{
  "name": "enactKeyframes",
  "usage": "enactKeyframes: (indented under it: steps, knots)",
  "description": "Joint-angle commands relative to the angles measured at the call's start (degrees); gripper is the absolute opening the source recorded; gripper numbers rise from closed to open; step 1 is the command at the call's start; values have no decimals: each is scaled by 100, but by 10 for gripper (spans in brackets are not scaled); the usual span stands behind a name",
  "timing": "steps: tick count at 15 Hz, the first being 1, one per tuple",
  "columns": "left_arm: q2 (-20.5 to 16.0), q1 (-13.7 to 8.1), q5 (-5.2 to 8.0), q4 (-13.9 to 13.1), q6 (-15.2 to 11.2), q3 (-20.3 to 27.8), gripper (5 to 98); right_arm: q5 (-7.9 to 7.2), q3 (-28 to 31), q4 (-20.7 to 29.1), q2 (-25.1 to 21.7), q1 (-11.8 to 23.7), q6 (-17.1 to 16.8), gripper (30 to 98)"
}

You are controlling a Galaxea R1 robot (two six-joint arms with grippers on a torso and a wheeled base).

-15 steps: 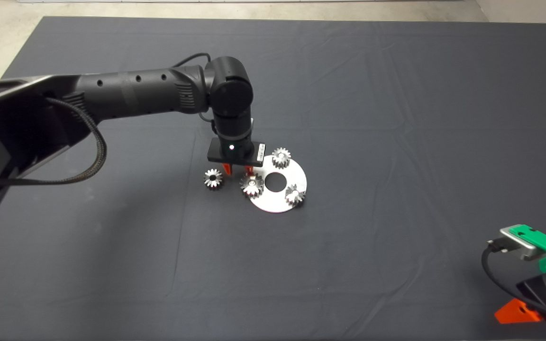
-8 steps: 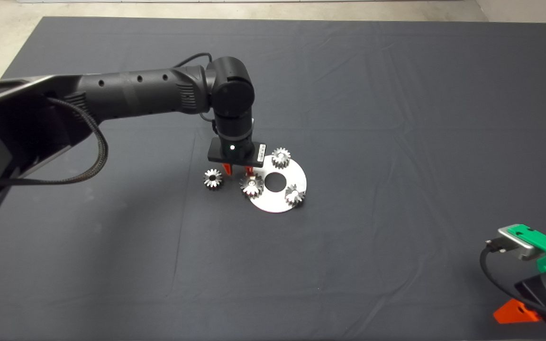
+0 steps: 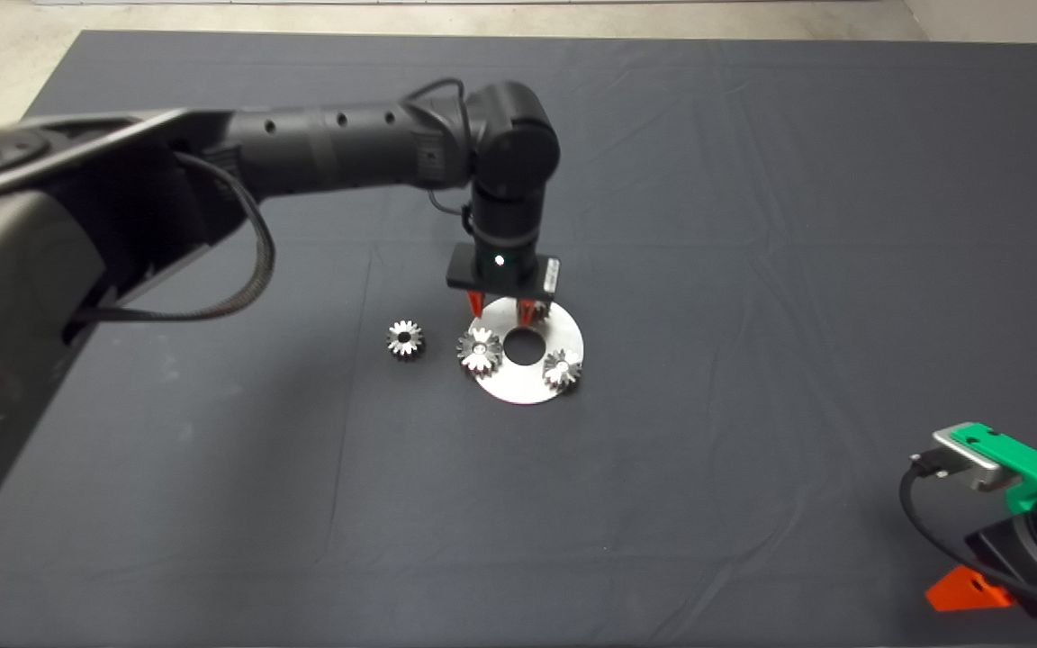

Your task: Remove an incorrectly installed larger gear and replace it with the correct smaller gear

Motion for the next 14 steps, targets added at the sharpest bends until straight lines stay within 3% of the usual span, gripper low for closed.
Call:
enactKeyframes:
  steps: [1, 5, 9, 14]
  knots:
    - [59, -178, 378, -271, 68, -64, 443, -503, -68, 151, 132, 90, 37, 744]
    - [-45, -178, 395, -279, 173, -3, 521, -512, -76, 151, 132, 90, 37, 744]
    - [-571, -170, 395, -279, 138, 380, 589, -503, -103, 151, 140, 90, 37, 744]
    - [-952, -178, 387, -332, -352, 1261, 672, -503, -296, 142, 307, 90, 37, 744]
